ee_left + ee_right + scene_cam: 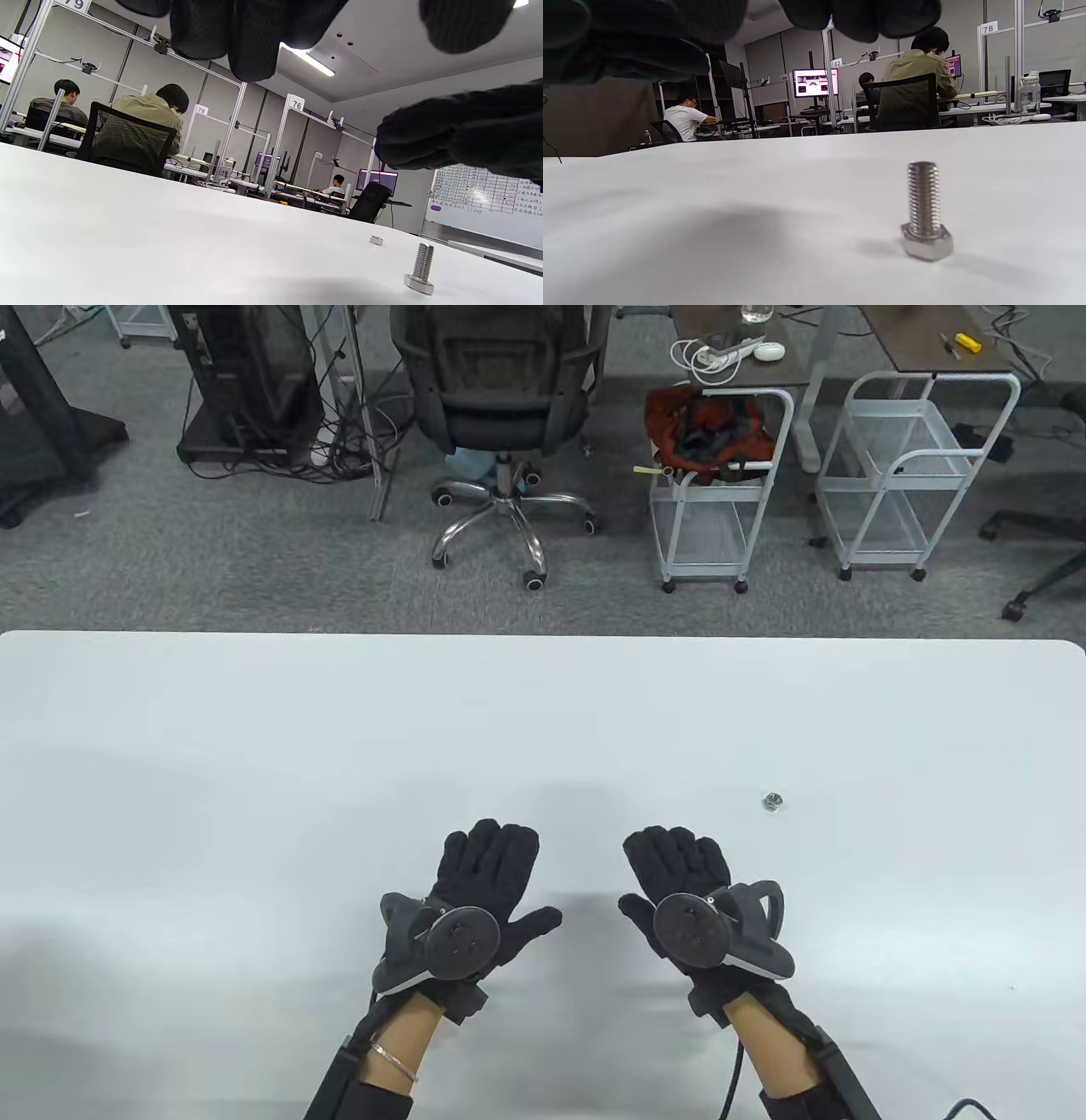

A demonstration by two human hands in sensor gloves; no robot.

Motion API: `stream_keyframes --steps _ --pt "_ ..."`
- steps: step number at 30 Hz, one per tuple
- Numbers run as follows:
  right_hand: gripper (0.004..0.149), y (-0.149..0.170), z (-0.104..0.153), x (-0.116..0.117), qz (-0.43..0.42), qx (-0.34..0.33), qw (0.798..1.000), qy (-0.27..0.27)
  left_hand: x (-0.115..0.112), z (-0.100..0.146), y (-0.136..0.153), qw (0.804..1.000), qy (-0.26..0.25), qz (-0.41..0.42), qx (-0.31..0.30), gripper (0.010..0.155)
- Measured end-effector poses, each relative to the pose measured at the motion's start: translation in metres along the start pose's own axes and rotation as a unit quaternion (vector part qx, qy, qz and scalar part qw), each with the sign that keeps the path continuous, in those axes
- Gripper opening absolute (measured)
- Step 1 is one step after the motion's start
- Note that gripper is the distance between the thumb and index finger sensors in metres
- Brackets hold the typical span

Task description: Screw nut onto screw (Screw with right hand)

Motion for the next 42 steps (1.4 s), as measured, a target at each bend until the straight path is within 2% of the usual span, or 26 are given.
stream_keyframes --steps 25,30,34,38,42 --pt "0.066 0.005 -0.002 0.001 -0.002 0.016 1.000 -0.021 -0.002 0.000 -0.003 1.000 0.001 0.001 -0.006 0.080" --pt "0.067 0.012 -0.003 -0.003 0.011 0.045 0.999 -0.017 -0.001 0.000 -0.003 1.000 0.002 0.001 -0.005 0.080" --pt "0.067 0.027 -0.005 0.000 0.051 0.105 0.992 -0.043 -0.001 0.000 -0.003 1.000 0.001 0.000 -0.004 0.080" --pt "0.068 0.045 -0.006 0.012 0.068 0.162 0.980 -0.097 -0.001 0.001 -0.003 1.000 0.002 -0.004 -0.002 0.080" --pt "0.066 0.056 -0.006 0.025 0.061 0.184 0.971 -0.139 -0.001 0.001 -0.003 1.000 0.002 -0.002 -0.001 0.079"
Point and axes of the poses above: the tracker on the back of each hand, its own y axis roughly to the little-finger side, its own z axis roughly from the fingertips to the wrist, x = y × z, the point moved 4 cm from there along -z, roughly from the wrist to the fingertips, and after that the axes turned 6 degrees about -y, right-handed, at the moved point
